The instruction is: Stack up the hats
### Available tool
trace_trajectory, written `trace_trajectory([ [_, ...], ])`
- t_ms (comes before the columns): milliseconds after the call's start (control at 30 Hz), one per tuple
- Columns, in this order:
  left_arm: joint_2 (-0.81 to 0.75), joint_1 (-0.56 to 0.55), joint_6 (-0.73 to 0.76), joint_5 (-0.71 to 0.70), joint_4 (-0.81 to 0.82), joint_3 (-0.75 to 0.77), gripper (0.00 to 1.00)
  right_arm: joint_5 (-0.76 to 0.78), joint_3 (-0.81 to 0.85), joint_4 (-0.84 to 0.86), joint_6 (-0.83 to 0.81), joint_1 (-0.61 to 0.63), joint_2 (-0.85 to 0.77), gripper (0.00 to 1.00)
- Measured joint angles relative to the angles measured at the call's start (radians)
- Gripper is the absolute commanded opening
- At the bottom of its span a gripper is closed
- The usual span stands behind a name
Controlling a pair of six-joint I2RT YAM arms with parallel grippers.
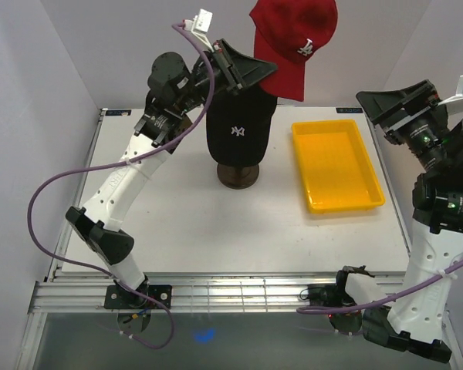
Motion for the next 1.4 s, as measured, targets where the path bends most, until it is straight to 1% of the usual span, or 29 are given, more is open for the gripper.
trace_trajectory([
  [67,-0.034,0.047,-0.085,0.045,0.107,-0.079,0.0,-0.075,-0.113,0.087,0.067,0.0,-0.027,0.92],
  [200,-0.081,0.094,-0.224,0.1,0.288,-0.226,0.0,-0.221,-0.384,0.365,0.253,0.0,-0.048,0.92],
  [300,-0.094,0.114,-0.333,0.141,0.425,-0.319,0.0,-0.293,-0.496,0.519,0.411,0.007,0.005,0.91],
  [400,-0.094,0.132,-0.42,0.172,0.524,-0.375,0.0,-0.33,-0.517,0.702,0.552,0.042,0.078,0.92],
  [500,-0.095,0.145,-0.484,0.181,0.612,-0.41,0.0,-0.347,-0.515,0.873,0.666,0.116,0.133,0.93],
  [600,-0.099,0.158,-0.532,0.184,0.675,-0.44,0.0,-0.344,-0.5,0.988,0.745,0.194,0.17,0.97],
  [700,-0.114,0.168,-0.572,0.185,0.735,-0.482,0.0,-0.326,-0.496,1.062,0.789,0.268,0.182,1.0],
  [733,-0.119,0.172,-0.583,0.187,0.749,-0.49,0.0,-0.319,-0.496,1.085,0.803,0.29,0.184,0.95],
  [900,-0.15,0.183,-0.63,0.189,0.827,-0.548,0.0,-0.278,-0.496,1.217,0.871,0.362,0.204,0.87],
  [1000,-0.164,0.188,-0.654,0.191,0.864,-0.571,0.0,-0.256,-0.496,1.255,0.893,0.38,0.221,0.72],
  [1033,-0.168,0.189,-0.659,0.191,0.876,-0.579,0.0,-0.249,-0.496,1.263,0.9,0.383,0.226,0.64],
  [1100,-0.181,0.193,-0.668,0.191,0.895,-0.602,0.0,-0.238,-0.496,1.27,0.91,0.388,0.233,0.57],
  [1133,-0.188,0.194,-0.671,0.191,0.903,-0.615,0.0,-0.236,-0.496,1.272,0.913,0.391,0.237,0.5],
  [1233,-0.208,0.201,-0.69,0.19,0.932,-0.661,0.0,-0.228,-0.496,1.276,0.919,0.401,0.244,0.38],
  [1333,-0.223,0.219,-0.724,0.183,0.965,-0.703,0.0,-0.226,-0.494,1.279,0.922,0.413,0.258,0.31],
  [1400,-0.223,0.233,-0.752,0.178,0.981,-0.712,0.0,-0.225,-0.48,1.275,0.925,0.421,0.277,0.29],
])
